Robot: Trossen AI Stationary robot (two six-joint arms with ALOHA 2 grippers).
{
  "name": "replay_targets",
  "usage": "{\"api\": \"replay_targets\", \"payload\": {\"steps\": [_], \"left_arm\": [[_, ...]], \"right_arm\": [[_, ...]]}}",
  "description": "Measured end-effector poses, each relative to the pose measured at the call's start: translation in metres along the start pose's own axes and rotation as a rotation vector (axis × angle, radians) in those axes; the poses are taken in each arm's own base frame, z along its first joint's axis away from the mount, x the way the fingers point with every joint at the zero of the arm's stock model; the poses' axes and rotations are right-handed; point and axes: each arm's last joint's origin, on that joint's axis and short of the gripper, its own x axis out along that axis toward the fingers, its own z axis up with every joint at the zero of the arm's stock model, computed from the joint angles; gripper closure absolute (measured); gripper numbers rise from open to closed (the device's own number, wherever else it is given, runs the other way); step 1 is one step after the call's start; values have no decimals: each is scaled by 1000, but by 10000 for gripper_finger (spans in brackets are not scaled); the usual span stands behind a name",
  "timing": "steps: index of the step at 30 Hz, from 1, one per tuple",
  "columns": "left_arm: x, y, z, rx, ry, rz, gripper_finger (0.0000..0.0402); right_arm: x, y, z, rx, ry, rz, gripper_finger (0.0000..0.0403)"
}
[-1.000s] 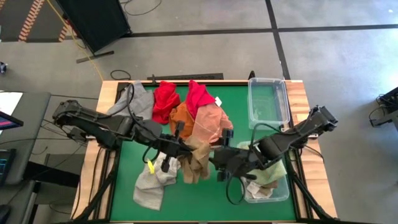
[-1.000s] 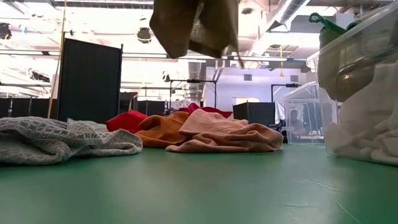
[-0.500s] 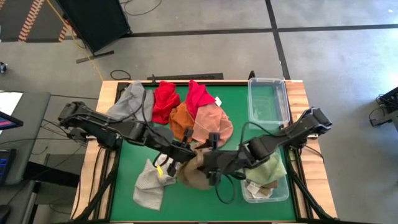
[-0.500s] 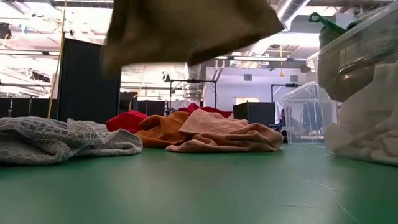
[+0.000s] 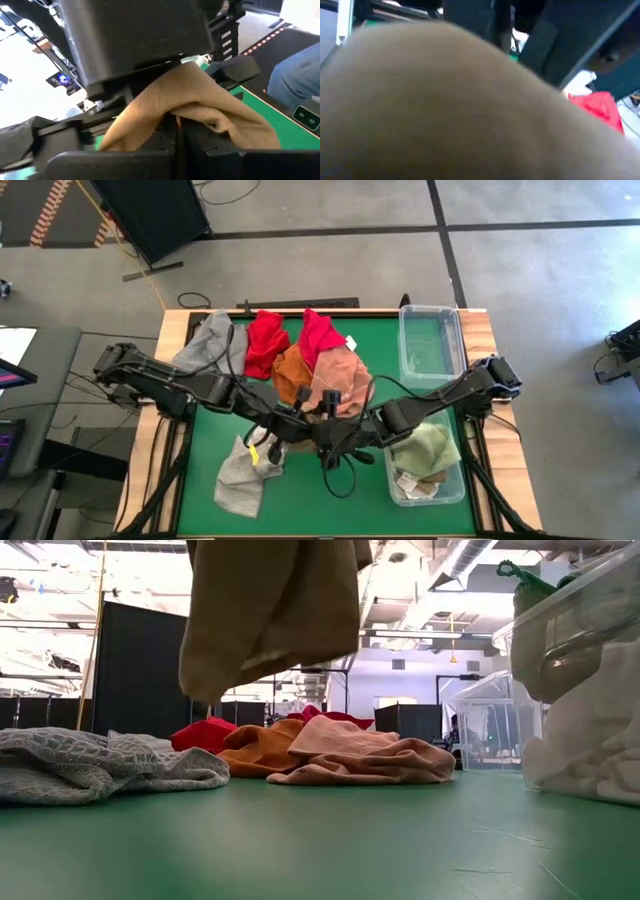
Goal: Sort towels by color in basket
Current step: Put the brown towel into the bottom transparent bin
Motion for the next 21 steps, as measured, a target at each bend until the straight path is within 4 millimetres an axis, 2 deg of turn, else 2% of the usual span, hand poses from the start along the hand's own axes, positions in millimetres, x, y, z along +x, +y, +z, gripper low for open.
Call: {"api": "replay_targets", "payload": {"steps": [3, 9, 10, 14, 15, 16, 21], "left_arm": [[0, 0, 0, -6, 2, 0, 389], [-1, -1, -1, 1, 20, 4, 365], [-1, -1, -1, 7, 26, 14, 361], [-3, -5, 0, 44, 54, 43, 343], [-6, -6, 0, 55, 68, 37, 335], [-9, -8, 0, 65, 81, 33, 331], [-21, -12, 0, 64, 148, 51, 318]], "right_arm": [[0, 0, 1, -1, -6, 2, 150], [-1, 2, -3, -14, 23, 9, 318], [-1, 3, -4, -14, 36, 3, 335], [-3, 3, -9, -5, 80, 4, 340], [-5, 4, -11, -13, 104, 6, 359], [-7, 5, -12, -6, 116, 5, 362], [-31, 3, -18, 14, 205, -40, 362]]}}
